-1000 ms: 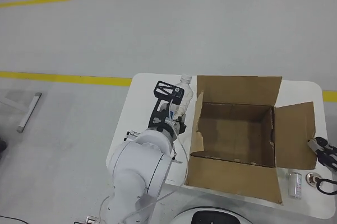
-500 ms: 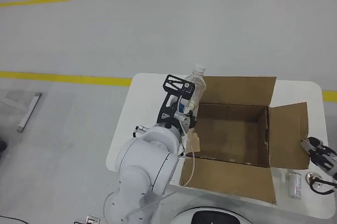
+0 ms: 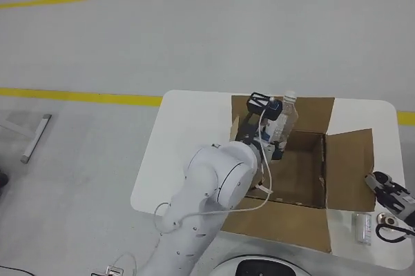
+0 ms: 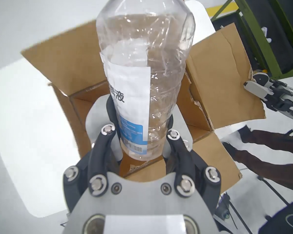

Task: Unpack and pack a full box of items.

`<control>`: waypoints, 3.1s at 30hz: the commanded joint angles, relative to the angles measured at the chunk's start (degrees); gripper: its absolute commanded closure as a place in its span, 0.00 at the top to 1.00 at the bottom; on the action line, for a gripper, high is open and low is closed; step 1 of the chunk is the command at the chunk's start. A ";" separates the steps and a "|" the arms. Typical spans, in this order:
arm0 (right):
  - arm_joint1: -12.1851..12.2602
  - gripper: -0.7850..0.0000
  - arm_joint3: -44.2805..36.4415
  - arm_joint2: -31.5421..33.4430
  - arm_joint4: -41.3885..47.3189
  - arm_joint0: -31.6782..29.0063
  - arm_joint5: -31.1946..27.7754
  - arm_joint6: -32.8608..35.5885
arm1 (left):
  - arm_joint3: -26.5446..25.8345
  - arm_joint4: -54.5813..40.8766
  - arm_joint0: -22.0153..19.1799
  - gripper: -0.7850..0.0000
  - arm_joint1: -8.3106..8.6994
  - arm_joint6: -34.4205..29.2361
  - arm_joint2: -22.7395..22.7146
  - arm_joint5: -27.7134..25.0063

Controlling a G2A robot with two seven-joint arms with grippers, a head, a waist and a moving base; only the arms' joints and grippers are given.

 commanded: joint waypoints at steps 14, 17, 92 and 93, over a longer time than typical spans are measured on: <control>0.16 0.00 -2.47 2.01 3.73 -1.66 -0.13 0.18 | 2.18 -0.50 1.12 0.00 0.23 -1.14 -0.23 -0.50; 0.20 0.00 -3.20 2.26 4.12 -1.99 -0.40 0.22 | 2.18 -0.50 1.12 0.00 0.23 -1.14 -0.23 -0.50; 1.91 0.00 -0.10 1.94 4.49 1.83 -1.15 2.55 | 16.11 -3.24 0.14 1.00 1.58 1.26 -1.63 7.44; 1.95 0.06 0.39 1.61 4.37 2.17 -0.92 2.47 | 15.07 -2.90 0.21 1.00 1.63 0.91 -1.42 7.01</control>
